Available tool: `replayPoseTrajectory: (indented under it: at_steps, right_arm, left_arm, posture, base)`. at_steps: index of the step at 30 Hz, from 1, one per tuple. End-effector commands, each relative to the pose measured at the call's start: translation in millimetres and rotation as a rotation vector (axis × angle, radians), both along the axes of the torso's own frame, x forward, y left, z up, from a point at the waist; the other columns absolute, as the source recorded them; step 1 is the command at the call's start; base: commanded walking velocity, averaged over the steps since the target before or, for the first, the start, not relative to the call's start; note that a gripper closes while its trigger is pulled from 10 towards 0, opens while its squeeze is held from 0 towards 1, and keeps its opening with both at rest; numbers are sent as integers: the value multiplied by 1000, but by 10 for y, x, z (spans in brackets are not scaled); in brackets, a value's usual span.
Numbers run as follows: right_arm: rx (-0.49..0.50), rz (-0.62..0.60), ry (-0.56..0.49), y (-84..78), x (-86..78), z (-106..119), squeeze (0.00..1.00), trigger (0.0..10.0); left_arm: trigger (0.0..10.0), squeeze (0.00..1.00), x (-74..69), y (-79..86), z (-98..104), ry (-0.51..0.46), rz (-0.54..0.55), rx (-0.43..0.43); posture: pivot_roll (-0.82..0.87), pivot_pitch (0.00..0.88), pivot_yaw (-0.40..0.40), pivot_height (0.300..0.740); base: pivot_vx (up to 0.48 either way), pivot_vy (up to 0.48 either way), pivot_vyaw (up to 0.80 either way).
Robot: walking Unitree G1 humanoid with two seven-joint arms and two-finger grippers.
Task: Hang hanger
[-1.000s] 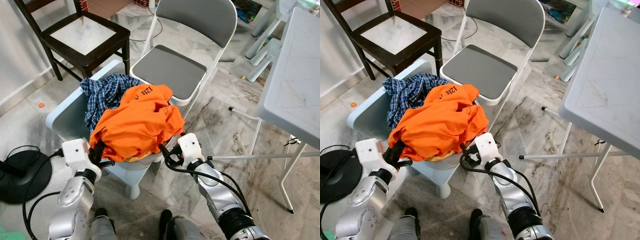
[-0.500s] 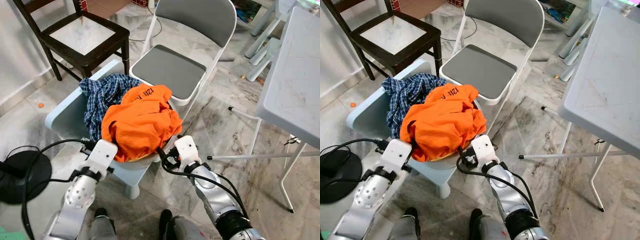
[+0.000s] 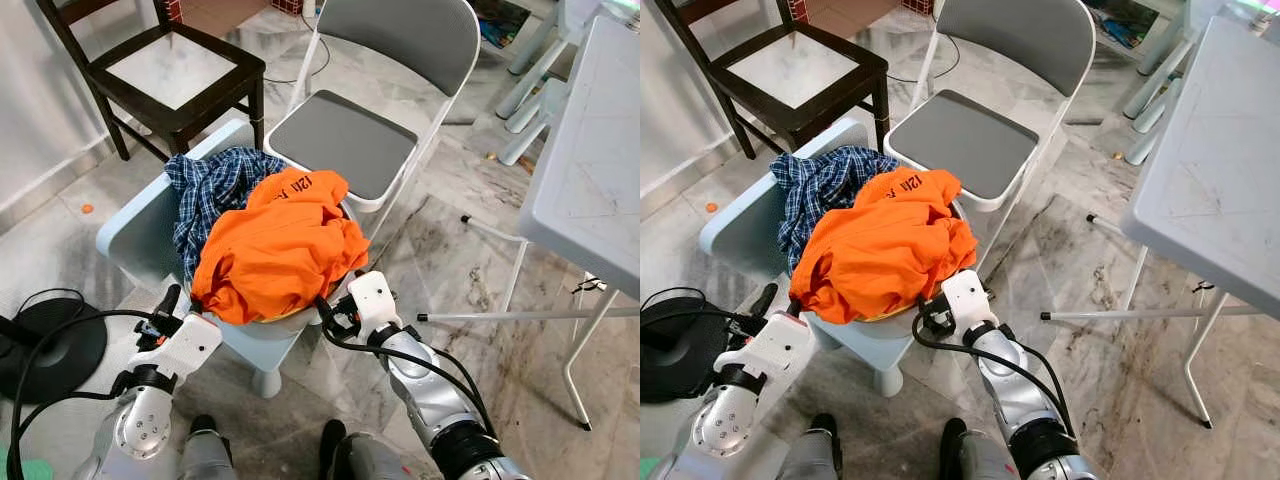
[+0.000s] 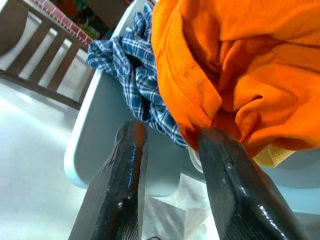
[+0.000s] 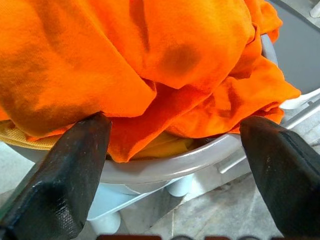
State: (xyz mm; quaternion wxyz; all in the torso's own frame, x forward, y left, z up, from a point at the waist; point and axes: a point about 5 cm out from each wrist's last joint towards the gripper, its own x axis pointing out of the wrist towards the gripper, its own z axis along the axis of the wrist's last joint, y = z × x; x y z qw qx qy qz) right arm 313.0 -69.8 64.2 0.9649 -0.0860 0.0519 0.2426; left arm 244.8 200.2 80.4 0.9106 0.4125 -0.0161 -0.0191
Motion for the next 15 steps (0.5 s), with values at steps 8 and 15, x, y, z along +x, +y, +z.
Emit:
replayPoseTrajectory:
  at_steps: [8,15]
  right_arm:
    - [-10,-8,26,-35,-29,-68,0,10000]
    - [-8,-18,20,-43,-20,-56,0,10000]
  left_arm:
    - [10000,0,115,24,-13,-14,-29,58]
    - [10000,0,257,51,-28,-9,-46,87]
  posture:
    - [268,305,-137,740]
    - [258,300,-132,740]
  base:
    - [0,0,0]
    - [0,0,0]
